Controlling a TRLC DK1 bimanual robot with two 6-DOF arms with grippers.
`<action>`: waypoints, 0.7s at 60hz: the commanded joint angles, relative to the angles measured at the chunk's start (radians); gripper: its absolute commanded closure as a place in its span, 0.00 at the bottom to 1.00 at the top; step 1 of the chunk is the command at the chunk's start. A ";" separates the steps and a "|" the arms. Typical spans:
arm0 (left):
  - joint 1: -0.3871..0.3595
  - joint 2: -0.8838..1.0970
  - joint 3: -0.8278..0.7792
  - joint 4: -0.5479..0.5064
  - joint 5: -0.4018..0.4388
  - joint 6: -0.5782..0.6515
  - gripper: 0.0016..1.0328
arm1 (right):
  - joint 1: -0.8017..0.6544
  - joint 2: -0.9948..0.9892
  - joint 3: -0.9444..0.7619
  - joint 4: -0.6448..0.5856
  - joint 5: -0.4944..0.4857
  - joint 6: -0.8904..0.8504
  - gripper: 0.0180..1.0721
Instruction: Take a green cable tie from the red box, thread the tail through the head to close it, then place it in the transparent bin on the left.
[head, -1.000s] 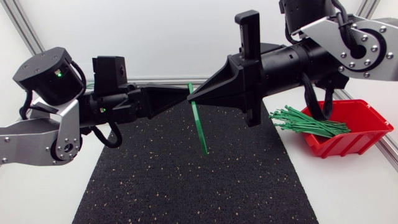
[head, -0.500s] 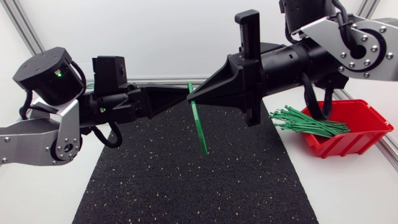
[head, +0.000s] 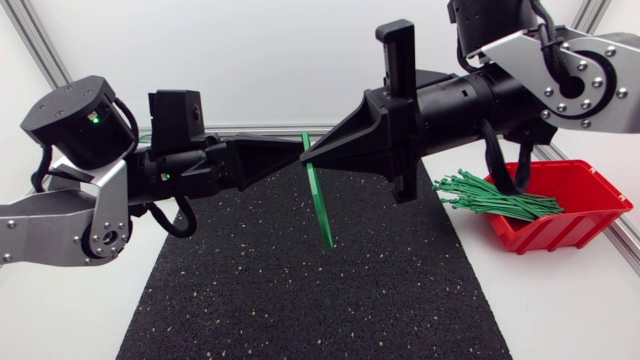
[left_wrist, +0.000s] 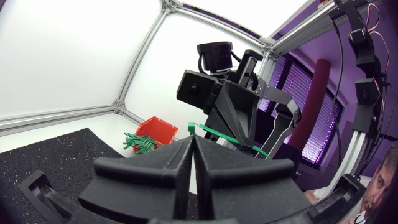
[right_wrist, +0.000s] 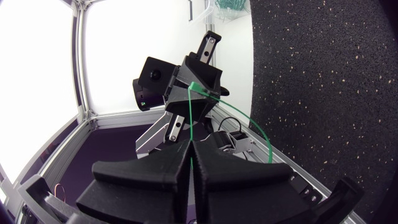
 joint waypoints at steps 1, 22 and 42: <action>0.000 0.013 -0.005 0.021 0.000 0.014 0.97 | 0.010 0.023 -0.026 0.009 0.004 0.018 0.95; 0.005 0.019 -0.003 0.021 -0.002 0.015 0.97 | 0.012 0.007 -0.034 0.014 0.007 0.018 0.95; 0.011 0.024 0.004 0.021 -0.006 0.014 0.97 | 0.018 -0.019 -0.046 0.011 0.011 0.018 0.95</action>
